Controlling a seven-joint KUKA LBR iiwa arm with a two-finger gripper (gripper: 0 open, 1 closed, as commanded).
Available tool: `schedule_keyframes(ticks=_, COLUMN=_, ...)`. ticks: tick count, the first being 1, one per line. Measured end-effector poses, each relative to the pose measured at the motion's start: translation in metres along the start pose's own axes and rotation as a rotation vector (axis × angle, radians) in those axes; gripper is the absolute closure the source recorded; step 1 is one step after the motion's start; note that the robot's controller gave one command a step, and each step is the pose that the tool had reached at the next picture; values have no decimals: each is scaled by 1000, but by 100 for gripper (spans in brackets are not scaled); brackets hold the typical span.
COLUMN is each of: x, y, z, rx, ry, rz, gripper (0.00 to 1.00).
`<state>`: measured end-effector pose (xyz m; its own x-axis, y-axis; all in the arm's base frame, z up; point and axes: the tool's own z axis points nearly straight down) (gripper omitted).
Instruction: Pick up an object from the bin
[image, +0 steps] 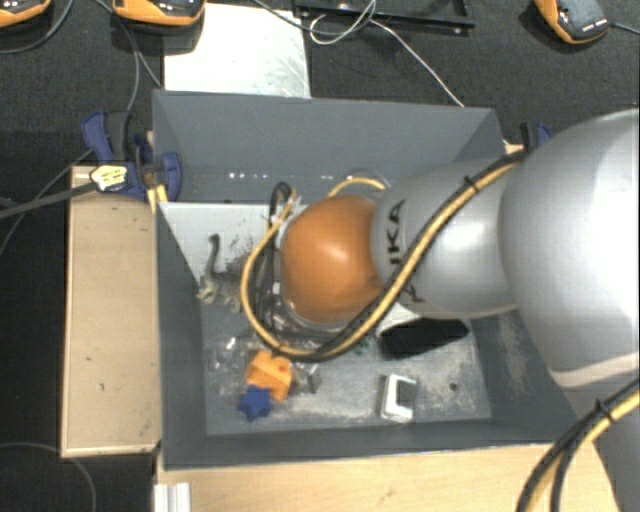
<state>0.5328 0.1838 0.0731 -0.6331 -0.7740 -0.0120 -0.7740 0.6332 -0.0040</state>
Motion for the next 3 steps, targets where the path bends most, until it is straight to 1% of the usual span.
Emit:
schedule_keyframes(ticks=2, x=0, y=0, z=0, rx=0, ry=0, rz=4, gripper=100)
schedule_keyframes(ticks=3, x=-32, y=46, z=3, rx=4, ry=8, rz=-77, gripper=100)
